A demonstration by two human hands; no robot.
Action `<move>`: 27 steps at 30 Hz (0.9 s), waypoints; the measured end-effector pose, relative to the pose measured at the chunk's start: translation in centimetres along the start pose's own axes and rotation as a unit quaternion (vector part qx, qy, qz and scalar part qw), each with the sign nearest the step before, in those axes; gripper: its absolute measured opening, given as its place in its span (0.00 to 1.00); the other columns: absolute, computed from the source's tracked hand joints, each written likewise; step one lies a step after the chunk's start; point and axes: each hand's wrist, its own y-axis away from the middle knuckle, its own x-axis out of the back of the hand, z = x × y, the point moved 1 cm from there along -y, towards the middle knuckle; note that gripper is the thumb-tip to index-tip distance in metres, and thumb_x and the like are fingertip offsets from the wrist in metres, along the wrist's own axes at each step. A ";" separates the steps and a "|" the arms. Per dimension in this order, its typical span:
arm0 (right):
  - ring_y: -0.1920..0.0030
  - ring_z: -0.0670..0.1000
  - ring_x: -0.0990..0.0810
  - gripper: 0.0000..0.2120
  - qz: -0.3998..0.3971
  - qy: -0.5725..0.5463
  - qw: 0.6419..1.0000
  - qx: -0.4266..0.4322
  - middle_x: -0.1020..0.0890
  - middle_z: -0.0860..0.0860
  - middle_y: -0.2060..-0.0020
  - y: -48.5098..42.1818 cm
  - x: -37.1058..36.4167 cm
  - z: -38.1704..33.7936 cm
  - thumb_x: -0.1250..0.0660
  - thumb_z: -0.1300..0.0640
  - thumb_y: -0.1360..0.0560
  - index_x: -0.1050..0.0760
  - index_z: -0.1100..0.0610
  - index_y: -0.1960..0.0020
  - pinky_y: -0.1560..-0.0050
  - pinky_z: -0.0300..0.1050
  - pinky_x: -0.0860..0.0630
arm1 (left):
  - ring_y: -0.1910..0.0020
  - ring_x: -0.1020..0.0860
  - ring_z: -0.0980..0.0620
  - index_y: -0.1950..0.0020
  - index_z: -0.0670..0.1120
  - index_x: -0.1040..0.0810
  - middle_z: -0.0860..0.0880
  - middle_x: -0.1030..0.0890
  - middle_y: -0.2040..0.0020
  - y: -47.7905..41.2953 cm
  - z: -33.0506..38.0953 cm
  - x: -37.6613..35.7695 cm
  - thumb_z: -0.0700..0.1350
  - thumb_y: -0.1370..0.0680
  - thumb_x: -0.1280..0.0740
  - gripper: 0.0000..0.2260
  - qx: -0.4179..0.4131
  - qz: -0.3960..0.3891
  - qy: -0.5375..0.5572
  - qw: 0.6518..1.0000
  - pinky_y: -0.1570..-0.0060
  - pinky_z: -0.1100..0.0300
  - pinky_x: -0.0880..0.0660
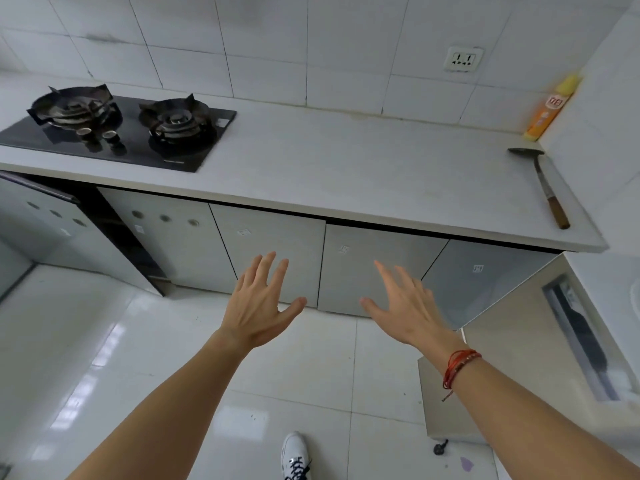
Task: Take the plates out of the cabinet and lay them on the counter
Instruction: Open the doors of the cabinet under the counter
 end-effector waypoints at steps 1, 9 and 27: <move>0.25 0.59 0.40 0.36 0.000 -0.001 1.000 -0.004 0.40 0.58 0.23 -1.0 0.0 -0.4 0.44 0.35 0.22 0.53 0.45 0.20 0.29 0.56 0.41 | 0.22 0.48 0.42 0.22 0.48 0.43 0.44 0.44 0.21 -1.2 -0.6 -0.1 0.69 0.25 0.50 0.37 -0.002 -0.005 0.000 1.000 0.26 0.46 0.43; 0.25 0.60 0.40 0.38 -0.012 -0.019 0.999 -0.040 0.43 0.60 0.23 -7.6 -0.7 -1.5 0.43 0.35 0.23 0.55 0.46 0.20 0.29 0.58 0.39 | 0.22 0.46 0.41 0.22 0.47 0.42 0.43 0.42 0.21 -8.1 -3.0 -1.9 0.69 0.25 0.51 0.38 -0.015 -0.031 0.015 0.999 0.26 0.46 0.43; 0.24 0.60 0.42 0.39 -0.062 -0.059 0.995 -0.044 0.45 0.60 0.22 -18.0 -1.9 1.6 0.43 0.36 0.22 0.56 0.49 0.20 0.28 0.58 0.39 | 0.22 0.46 0.42 0.22 0.47 0.43 0.44 0.42 0.22 -17.7 -2.6 -5.8 0.69 0.25 0.52 0.38 0.018 -0.062 0.019 0.998 0.26 0.48 0.44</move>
